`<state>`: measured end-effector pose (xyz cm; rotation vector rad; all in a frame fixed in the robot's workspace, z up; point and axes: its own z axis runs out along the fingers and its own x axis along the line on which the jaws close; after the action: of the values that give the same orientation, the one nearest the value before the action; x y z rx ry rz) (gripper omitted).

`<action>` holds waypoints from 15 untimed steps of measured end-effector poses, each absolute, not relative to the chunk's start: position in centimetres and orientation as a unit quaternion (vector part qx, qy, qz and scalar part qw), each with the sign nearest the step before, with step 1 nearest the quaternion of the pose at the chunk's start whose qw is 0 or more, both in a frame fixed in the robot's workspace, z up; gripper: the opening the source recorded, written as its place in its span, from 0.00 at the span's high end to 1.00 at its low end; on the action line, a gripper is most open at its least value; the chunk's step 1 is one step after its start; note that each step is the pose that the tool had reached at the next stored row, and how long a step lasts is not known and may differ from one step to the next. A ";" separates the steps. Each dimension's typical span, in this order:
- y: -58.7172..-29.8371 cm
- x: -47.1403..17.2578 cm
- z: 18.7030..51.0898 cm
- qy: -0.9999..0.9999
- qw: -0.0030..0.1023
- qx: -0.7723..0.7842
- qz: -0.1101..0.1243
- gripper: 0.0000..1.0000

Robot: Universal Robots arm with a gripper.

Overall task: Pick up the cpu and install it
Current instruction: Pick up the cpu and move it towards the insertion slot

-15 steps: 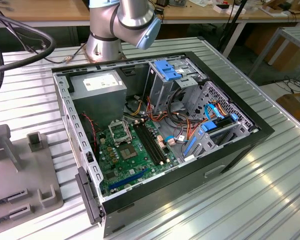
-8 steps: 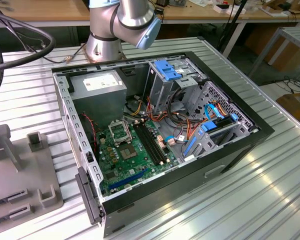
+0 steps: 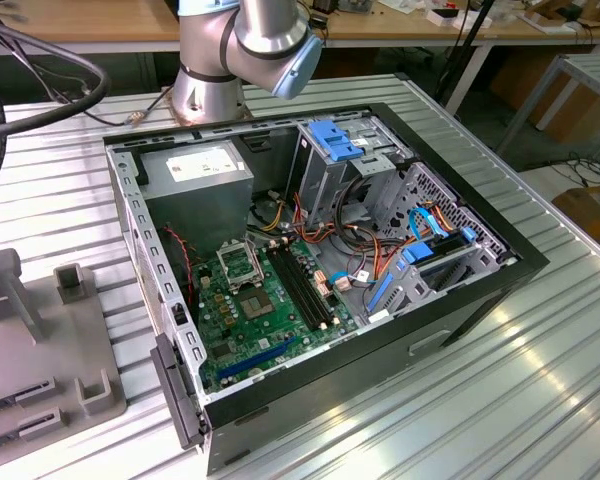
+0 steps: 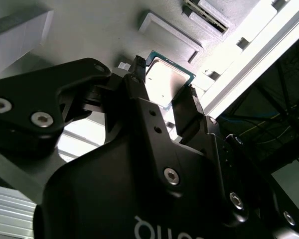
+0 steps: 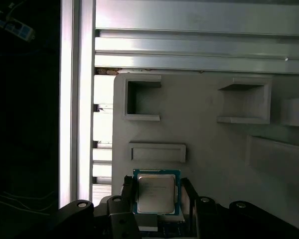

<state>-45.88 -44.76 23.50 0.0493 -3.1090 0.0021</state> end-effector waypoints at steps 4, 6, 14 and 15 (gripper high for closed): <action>-44.8 -45.9 24.6 -1.000 0.016 0.016 0.001 0.53; -44.8 -45.9 24.8 -1.000 0.016 0.016 0.001 0.53; -44.8 -45.9 25.1 -1.000 0.016 0.016 0.001 0.53; -44.8 -45.9 25.1 -1.000 0.016 0.016 0.001 0.53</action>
<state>-45.88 -44.76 25.11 0.0493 -3.1089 0.0021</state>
